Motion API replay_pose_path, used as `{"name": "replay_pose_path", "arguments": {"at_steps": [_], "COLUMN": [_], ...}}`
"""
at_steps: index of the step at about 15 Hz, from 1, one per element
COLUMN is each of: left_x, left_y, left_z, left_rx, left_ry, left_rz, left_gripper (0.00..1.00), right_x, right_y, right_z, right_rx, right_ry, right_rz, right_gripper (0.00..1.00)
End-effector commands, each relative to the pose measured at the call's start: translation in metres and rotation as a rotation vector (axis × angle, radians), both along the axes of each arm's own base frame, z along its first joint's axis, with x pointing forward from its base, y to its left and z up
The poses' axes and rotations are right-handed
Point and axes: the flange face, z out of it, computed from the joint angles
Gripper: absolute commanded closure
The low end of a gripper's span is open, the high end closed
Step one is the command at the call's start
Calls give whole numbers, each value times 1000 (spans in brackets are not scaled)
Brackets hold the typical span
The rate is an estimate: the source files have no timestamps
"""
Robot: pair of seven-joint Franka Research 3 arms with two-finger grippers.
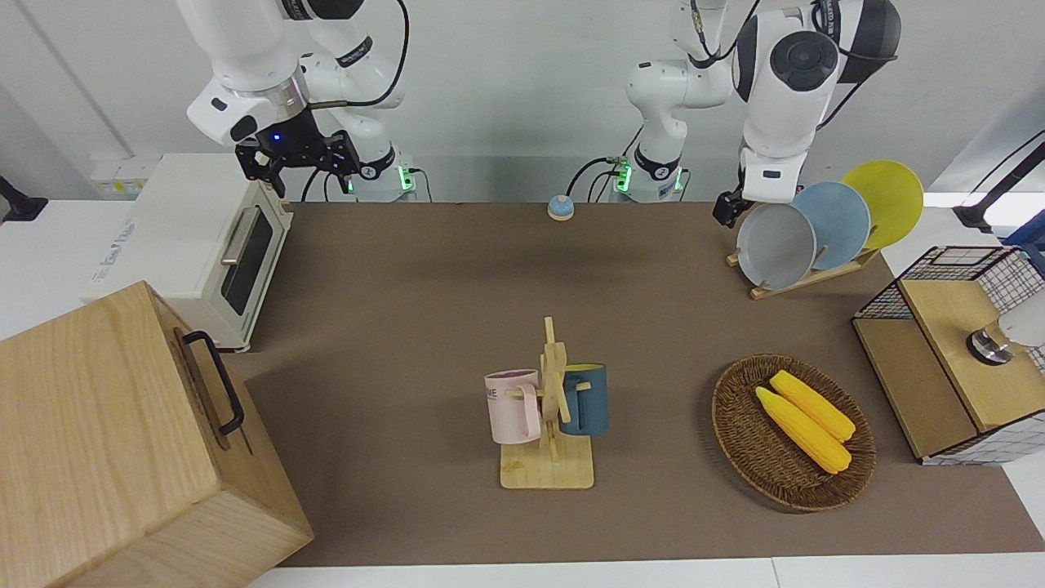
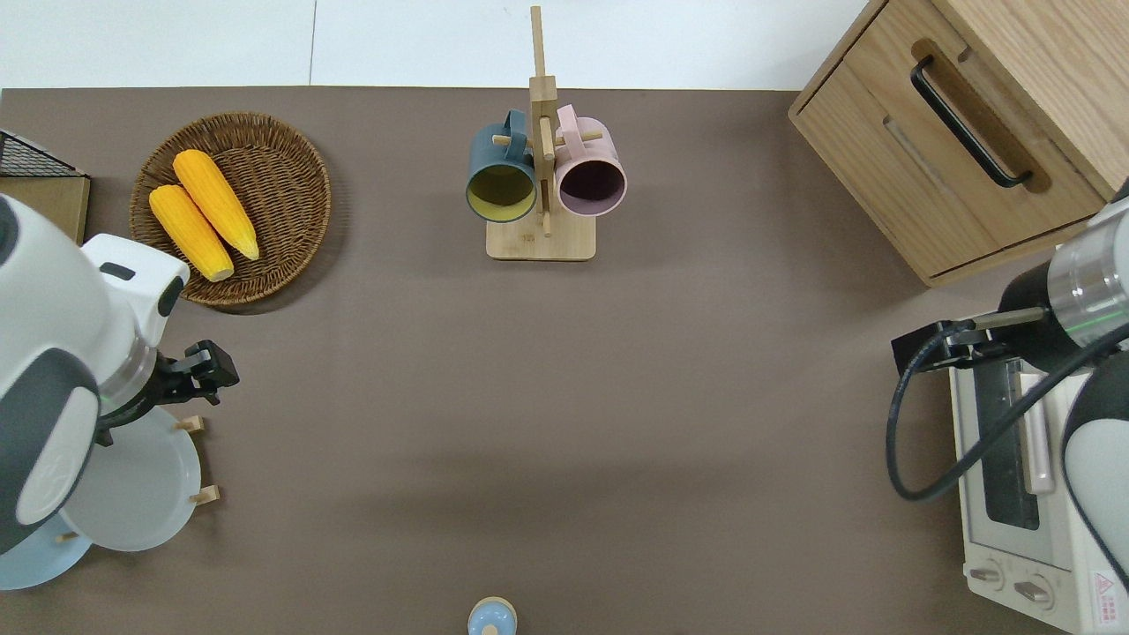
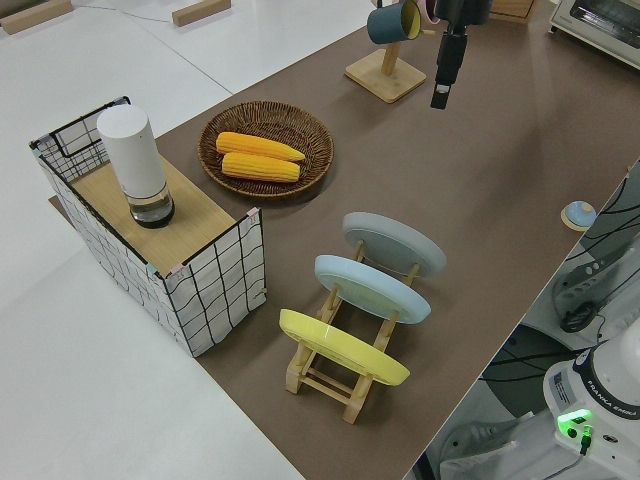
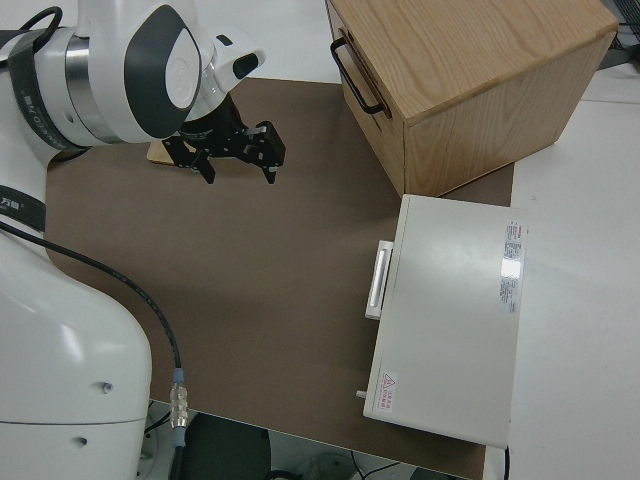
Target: Pick gray plate from table and place it on lower plate rack with left arm
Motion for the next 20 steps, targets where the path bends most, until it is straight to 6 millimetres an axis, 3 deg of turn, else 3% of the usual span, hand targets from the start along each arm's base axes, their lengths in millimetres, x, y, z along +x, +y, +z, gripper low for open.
{"name": "replay_pose_path", "arguments": {"at_steps": [1, 4, 9, 14, 20], "left_x": [5, 1, -11, -12, -11], "left_y": [19, 41, 41, 38, 32], "left_z": [43, 64, 99, 101, 100], "left_rx": [-126, -218, -239, -247, -234], "left_ry": [-51, -71, -113, -125, -155], "left_rz": [-153, -278, -385, -387, -237], "left_gripper": [9, 2, 2, 0, 0], "right_x": [-2, -2, -2, -2, -2], "right_y": [-2, -2, -2, -2, -2], "right_z": [5, 5, 5, 5, 5], "right_rx": [-9, -9, -9, -9, -9], "right_ry": [1, 1, 1, 1, 1], "right_rz": [-16, -16, -16, -16, -16], "right_gripper": [17, 17, 17, 17, 17]}}
